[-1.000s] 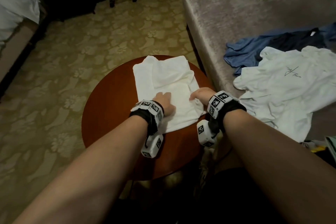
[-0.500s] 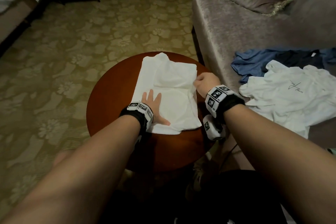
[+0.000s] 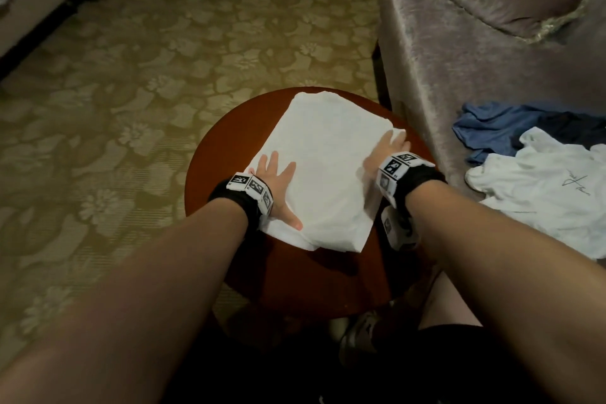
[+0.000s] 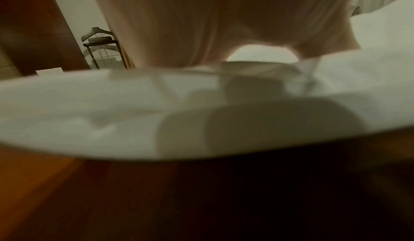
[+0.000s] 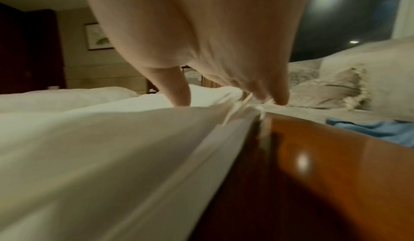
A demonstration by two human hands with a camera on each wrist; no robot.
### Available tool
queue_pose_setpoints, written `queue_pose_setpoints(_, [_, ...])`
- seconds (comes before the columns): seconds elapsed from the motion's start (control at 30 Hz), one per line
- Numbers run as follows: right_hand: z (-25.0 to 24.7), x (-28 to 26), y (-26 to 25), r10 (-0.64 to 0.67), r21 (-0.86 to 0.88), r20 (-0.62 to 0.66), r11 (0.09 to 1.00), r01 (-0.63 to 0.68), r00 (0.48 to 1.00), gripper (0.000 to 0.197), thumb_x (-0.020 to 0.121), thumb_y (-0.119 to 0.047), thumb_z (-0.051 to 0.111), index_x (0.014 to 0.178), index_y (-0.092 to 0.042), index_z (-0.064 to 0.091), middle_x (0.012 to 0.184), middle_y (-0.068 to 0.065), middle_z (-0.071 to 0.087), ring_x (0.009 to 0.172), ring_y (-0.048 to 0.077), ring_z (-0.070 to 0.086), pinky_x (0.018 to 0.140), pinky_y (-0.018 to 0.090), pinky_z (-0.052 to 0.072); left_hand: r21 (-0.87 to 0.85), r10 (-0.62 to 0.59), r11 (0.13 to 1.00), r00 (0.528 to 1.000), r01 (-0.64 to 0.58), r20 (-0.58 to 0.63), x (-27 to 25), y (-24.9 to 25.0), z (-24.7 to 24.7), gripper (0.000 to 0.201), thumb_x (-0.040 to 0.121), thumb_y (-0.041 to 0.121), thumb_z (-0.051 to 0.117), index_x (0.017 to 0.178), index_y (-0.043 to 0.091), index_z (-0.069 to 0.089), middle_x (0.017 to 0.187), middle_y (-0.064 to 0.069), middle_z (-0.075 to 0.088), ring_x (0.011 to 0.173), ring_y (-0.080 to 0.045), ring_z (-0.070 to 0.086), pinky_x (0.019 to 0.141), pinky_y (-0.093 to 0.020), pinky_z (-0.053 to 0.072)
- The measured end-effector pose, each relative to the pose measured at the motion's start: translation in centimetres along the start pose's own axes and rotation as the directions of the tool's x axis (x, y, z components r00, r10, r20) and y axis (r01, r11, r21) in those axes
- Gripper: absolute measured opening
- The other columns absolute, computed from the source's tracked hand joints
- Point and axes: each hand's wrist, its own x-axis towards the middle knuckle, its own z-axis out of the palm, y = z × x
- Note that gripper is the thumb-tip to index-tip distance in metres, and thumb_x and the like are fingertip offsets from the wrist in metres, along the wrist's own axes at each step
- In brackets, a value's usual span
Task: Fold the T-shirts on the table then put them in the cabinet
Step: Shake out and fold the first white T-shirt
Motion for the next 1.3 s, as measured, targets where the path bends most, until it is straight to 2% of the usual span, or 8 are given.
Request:
queue_pose_setpoints(0.1, [-0.4,0.7,0.6,0.029,0.108,-0.083,0.994,-0.020,0.996,0.067,0.095,-0.020,0.042,0.151,-0.012,0.007,0.159,0.009,-0.004,0.146,0.030,0.000,0.116,0.051,0.013,-0.057,0.027,0.998,1.000,-0.027,0.006,0.1,-0.5,-0.6,0.132,0.055,0.070,0.076,0.151,0.033,-0.007,0.156,-0.008,-0.025,0.144,-0.034,-0.021,0.116,-0.058,0.001])
queue_pose_setpoints(0.23, [0.2,0.1,-0.3,-0.348,-0.065,-0.022,0.936,0.346,0.937,0.070,0.095,-0.044,0.045,0.151,-0.017,0.014,0.159,0.008,0.002,0.146,0.033,0.002,0.115,0.052,0.015,-0.267,0.016,0.964,1.000,-0.022,-0.024,-0.6,-0.6,-2.3,0.087,0.081,0.061,0.061,0.151,0.031,0.019,0.161,-0.003,-0.009,0.147,-0.027,-0.011,0.118,-0.053,0.004])
queue_pose_setpoints(0.43, [2.5,-0.2,-0.8,-0.325,-0.280,0.175,0.889,0.363,0.930,0.099,0.075,-0.080,0.044,0.148,-0.018,0.021,0.154,0.013,0.021,0.137,0.037,0.028,0.109,0.050,0.028,-0.110,-0.067,0.992,0.997,0.063,-0.028,-1.5,-0.8,-1.2,0.110,0.066,0.080,0.058,0.152,0.033,0.008,0.160,0.000,-0.011,0.146,-0.030,-0.013,0.114,-0.058,0.001])
queue_pose_setpoints(0.6, [1.6,-0.6,-0.6,-0.344,-0.198,0.102,0.912,0.358,0.933,0.072,0.076,-0.075,0.043,0.105,-0.012,0.062,0.100,0.010,0.064,0.089,0.031,0.059,0.088,0.044,0.049,-0.152,-0.262,0.960,0.946,0.235,-0.190,-1.7,-2.1,-1.3,0.091,0.084,0.043,0.064,0.152,0.030,0.006,0.160,-0.006,-0.013,0.145,-0.033,-0.016,0.114,-0.061,0.000])
queue_pose_setpoints(0.7, [1.5,-0.8,1.3,-0.322,-0.125,-0.012,0.940,0.318,0.947,0.051,0.082,-0.061,0.048,0.103,-0.016,0.057,0.112,0.006,0.058,0.099,0.031,0.055,0.089,0.044,0.046,-0.314,-0.394,0.901,0.868,0.300,-0.302,-2.7,-2.3,-1.7,0.075,0.089,0.015,0.054,0.150,0.026,0.013,0.159,-0.010,-0.007,0.145,-0.036,-0.005,0.115,-0.055,0.014])
queue_pose_setpoints(0.83, [2.2,-1.7,3.2,-0.206,-0.178,0.098,0.959,0.220,0.974,0.090,0.078,-0.074,0.046,0.147,-0.023,0.017,0.156,0.012,0.007,0.141,0.043,0.010,0.109,0.060,0.022,-0.476,-0.512,0.790,0.843,0.387,-0.164,-4.4,-0.8,-1.2,0.085,0.086,0.062,0.048,0.151,0.023,0.010,0.154,-0.016,0.010,0.138,-0.041,0.021,0.108,-0.054,0.027])
queue_pose_setpoints(0.97, [3.6,-2.4,4.6,-0.152,-0.172,0.218,0.966,0.192,0.964,0.110,0.074,-0.084,0.041,0.151,-0.026,-0.013,0.157,0.009,-0.023,0.144,0.043,-0.007,0.116,0.056,0.008,-0.442,-0.500,0.779,0.866,0.444,-0.012,-4.9,1.1,-0.1,0.120,0.065,0.076,0.063,0.152,0.030,-0.006,0.155,-0.017,0.007,0.141,-0.041,0.015,0.107,-0.058,0.026])
queue_pose_setpoints(1.3, [2.3,-3.9,5.1,-0.171,-0.204,0.155,0.958,0.201,0.973,0.109,0.068,-0.088,0.040,0.150,-0.021,0.015,0.157,0.013,0.006,0.142,0.041,0.011,0.112,0.057,0.019,-0.544,-0.319,0.810,0.943,0.220,-0.092,-4.5,1.0,1.0,0.084,0.090,0.028,0.062,0.148,0.044,0.004,0.157,-0.012,0.005,0.144,-0.036,0.007,0.112,-0.055,0.022])
